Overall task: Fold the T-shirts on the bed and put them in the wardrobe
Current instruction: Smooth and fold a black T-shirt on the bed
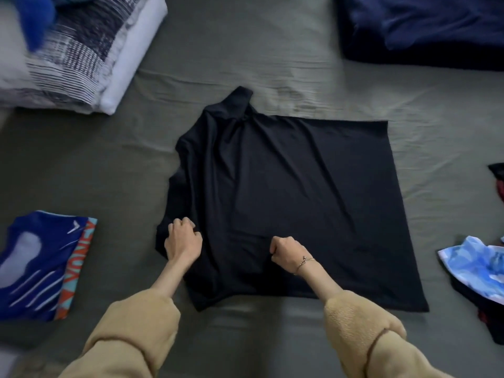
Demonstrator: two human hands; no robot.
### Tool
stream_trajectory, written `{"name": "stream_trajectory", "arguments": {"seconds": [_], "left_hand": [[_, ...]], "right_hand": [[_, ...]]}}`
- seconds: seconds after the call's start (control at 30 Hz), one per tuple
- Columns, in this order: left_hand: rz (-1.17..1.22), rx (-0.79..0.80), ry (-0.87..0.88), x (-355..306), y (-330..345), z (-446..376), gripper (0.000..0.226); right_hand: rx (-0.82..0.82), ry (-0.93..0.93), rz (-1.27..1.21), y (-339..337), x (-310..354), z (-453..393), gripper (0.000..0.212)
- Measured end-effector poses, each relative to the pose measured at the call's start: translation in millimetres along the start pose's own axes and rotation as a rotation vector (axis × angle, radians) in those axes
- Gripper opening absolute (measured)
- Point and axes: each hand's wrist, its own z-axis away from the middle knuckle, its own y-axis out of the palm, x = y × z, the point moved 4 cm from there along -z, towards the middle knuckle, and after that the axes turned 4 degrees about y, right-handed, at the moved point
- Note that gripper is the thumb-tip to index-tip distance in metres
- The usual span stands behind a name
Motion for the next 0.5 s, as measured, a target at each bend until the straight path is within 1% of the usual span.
{"name": "stream_trajectory", "arguments": {"seconds": [0.1, 0.23, 0.37, 0.5], "left_hand": [[0.095, 0.024, -0.073, 35, -10, -20, 0.032], [0.15, 0.058, -0.101, 73, -19, -52, 0.042], [0.315, 0.053, -0.122, 81, -22, -82, 0.049], [0.555, 0.087, -0.078, 69, -23, -115, 0.05]], "right_hand": [[0.034, -0.062, -0.062, 18, 58, -13, 0.021], [-0.01, -0.136, -0.067, 36, 123, -32, 0.024], [-0.059, -0.199, -0.111, 46, 161, -46, 0.03], [-0.124, -0.208, -0.222, 46, 185, -57, 0.033]]}}
